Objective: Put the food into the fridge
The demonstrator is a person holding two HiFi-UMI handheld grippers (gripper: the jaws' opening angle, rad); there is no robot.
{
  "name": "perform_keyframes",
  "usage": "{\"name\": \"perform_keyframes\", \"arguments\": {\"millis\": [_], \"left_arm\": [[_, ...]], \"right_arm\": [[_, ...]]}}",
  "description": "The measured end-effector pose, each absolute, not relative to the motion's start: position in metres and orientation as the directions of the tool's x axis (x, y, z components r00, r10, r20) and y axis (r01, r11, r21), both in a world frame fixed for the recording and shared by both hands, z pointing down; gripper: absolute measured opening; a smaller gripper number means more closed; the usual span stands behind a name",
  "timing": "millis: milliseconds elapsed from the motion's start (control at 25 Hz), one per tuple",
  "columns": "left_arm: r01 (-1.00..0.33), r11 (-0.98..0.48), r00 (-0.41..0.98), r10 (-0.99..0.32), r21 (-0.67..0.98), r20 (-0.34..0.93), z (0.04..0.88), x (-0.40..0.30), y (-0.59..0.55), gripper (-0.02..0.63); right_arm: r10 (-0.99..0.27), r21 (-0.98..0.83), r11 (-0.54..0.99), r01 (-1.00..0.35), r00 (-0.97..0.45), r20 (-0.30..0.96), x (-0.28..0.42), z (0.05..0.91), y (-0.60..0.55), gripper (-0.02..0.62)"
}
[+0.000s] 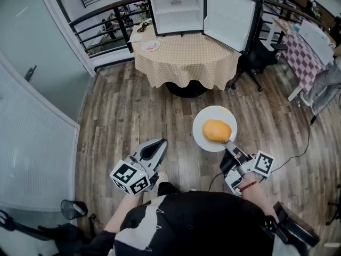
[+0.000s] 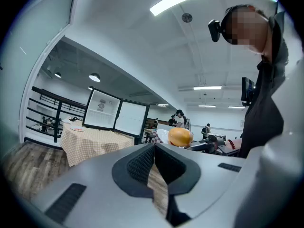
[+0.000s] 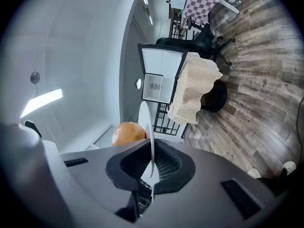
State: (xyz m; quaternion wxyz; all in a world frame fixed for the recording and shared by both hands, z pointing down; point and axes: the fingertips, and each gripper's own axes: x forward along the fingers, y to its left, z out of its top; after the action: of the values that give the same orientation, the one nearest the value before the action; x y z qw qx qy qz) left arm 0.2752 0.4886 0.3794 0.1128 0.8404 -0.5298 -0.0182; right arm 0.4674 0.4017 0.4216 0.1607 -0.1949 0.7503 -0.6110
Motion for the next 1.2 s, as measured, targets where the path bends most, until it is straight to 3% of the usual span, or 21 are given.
{"name": "perform_keyframes", "arguments": {"millis": [400, 680, 1200], "left_arm": [[-0.894, -0.402, 0.424, -0.902, 0.196, 0.084, 0.375, 0.271, 0.482, 0.017], [-0.903, -0.380, 0.406, -0.908, 0.201, 0.105, 0.380, 0.244, 0.462, 0.017], [-0.853, -0.467, 0.492, -0.868, 0.233, 0.063, 0.380, 0.217, 0.329, 0.017]], "right_arm": [[-0.480, -0.978, 0.194, -0.080, -0.877, -0.023, 0.462, 0.419, 0.395, 0.023], [-0.480, -0.985, 0.172, 0.030, -0.870, -0.111, 0.441, 0.412, 0.369, 0.022], [-0.543, -0.993, 0.115, -0.004, -0.838, -0.059, 0.396, 0.423, 0.277, 0.023]]}}
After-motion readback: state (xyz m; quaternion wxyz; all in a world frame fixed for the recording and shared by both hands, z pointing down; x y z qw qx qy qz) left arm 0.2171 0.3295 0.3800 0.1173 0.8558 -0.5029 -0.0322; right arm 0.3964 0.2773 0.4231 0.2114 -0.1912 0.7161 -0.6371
